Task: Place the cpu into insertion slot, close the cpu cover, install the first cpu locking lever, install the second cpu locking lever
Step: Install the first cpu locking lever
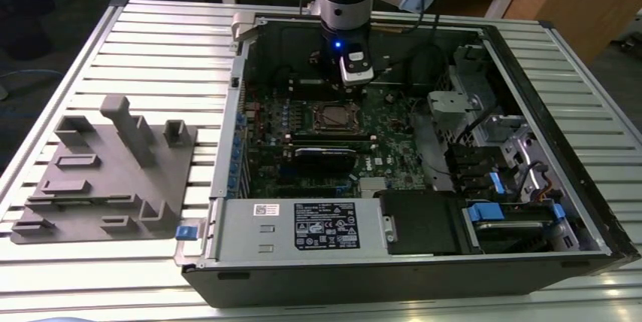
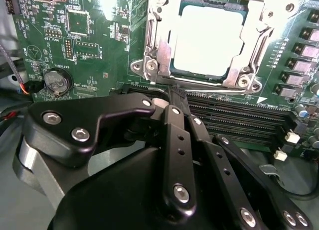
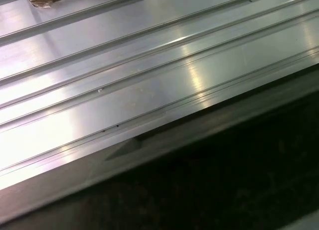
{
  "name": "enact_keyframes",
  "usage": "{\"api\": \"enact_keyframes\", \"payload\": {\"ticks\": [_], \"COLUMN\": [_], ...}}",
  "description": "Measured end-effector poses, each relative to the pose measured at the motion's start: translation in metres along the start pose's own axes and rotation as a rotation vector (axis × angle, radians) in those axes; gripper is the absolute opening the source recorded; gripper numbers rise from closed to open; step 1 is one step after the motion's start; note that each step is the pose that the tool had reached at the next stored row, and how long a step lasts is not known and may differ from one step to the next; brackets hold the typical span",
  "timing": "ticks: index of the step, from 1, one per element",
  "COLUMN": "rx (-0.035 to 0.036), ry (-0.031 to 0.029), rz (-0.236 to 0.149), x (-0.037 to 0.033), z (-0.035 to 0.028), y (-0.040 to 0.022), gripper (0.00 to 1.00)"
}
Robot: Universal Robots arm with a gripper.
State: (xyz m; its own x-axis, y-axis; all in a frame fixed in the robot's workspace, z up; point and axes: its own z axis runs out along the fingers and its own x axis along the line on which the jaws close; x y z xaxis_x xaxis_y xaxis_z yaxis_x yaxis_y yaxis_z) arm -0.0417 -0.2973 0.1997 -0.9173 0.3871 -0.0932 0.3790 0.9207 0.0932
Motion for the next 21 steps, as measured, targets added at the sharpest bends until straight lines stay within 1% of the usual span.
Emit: {"api": "enact_keyframes", "payload": {"ticks": [6, 15, 21], "rx": [-0.0004, -0.0001, 0.0001], "ry": [-0.0001, -0.0004, -0.0010], "rz": [0.000, 0.001, 0.003], "x": [0.0000, -0.0001, 0.0030], "z": [0.0002, -0.0020, -0.0021], "y": [0.0000, 0.0006, 0.0023], "gripper": [0.11, 0.11, 0.11]}}
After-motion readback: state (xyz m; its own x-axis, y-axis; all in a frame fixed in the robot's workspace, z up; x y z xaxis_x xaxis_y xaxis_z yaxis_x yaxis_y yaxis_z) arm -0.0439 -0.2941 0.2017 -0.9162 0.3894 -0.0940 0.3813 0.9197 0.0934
